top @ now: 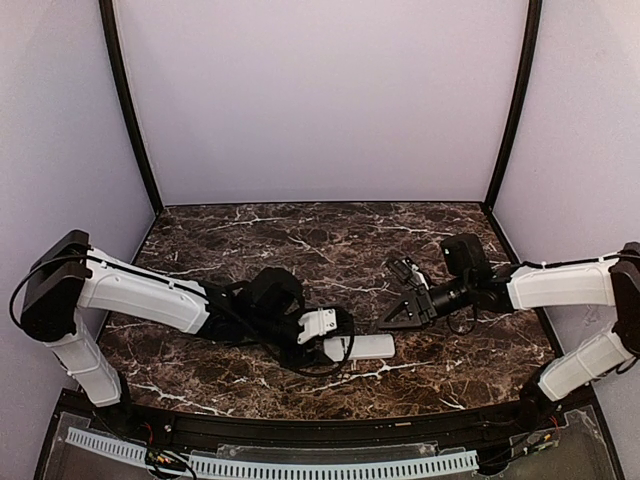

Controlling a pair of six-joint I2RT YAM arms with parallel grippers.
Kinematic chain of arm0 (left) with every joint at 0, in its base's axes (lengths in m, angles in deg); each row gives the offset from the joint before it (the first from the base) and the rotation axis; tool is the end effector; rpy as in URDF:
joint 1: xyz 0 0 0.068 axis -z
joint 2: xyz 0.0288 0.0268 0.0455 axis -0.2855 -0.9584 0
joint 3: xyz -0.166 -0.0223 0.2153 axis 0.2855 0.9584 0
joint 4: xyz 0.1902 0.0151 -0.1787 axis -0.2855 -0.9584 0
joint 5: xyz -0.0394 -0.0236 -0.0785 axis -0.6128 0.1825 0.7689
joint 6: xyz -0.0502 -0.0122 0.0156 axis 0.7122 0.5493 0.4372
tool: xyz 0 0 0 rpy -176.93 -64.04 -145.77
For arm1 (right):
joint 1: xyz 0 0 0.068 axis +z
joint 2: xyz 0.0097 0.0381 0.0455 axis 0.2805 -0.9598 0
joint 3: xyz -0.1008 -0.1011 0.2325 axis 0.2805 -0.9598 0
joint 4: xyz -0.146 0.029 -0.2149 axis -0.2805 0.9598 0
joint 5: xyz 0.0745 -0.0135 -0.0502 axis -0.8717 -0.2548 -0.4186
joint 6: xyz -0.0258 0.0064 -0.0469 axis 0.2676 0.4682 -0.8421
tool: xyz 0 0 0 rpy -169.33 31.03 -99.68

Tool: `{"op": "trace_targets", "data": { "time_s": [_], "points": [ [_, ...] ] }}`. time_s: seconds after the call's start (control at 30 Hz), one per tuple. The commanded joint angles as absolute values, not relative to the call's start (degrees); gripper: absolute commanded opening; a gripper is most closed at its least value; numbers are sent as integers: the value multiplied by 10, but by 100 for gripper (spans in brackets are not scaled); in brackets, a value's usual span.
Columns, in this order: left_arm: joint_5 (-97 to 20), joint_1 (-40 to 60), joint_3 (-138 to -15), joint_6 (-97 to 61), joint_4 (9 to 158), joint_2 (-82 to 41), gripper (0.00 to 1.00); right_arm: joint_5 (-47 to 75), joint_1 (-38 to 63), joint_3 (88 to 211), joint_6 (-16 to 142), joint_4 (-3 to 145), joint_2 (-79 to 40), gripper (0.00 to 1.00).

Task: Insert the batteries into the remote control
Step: Hold the remote control without the battery cover at the center of the board.

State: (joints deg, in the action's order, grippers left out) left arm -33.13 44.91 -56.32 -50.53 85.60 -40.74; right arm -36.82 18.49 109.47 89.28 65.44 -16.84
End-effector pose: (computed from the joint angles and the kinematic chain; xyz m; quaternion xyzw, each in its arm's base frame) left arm 0.1589 -0.3103 0.1835 0.6284 0.6413 -0.2497 0.3626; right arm 0.1970 0.1739 0.1934 -0.2264 0.7800 0.5791 0.0701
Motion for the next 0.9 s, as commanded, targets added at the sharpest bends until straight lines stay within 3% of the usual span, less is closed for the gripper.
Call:
{"op": "trace_targets", "data": {
  "time_s": [0.0,0.33,0.6,0.87],
  "points": [
    [-301,434,-576,-497,857,-424,31,-357,183,1082,894,636,-183,37],
    [-296,426,-621,-527,817,-476,30,-355,183,1087,891,632,-217,32],
    [-292,418,-639,-548,806,-496,30,-361,185,1094,890,633,-238,16],
    [-270,405,-643,-560,793,-504,31,-360,190,1103,888,631,-258,13]
  ]
}}
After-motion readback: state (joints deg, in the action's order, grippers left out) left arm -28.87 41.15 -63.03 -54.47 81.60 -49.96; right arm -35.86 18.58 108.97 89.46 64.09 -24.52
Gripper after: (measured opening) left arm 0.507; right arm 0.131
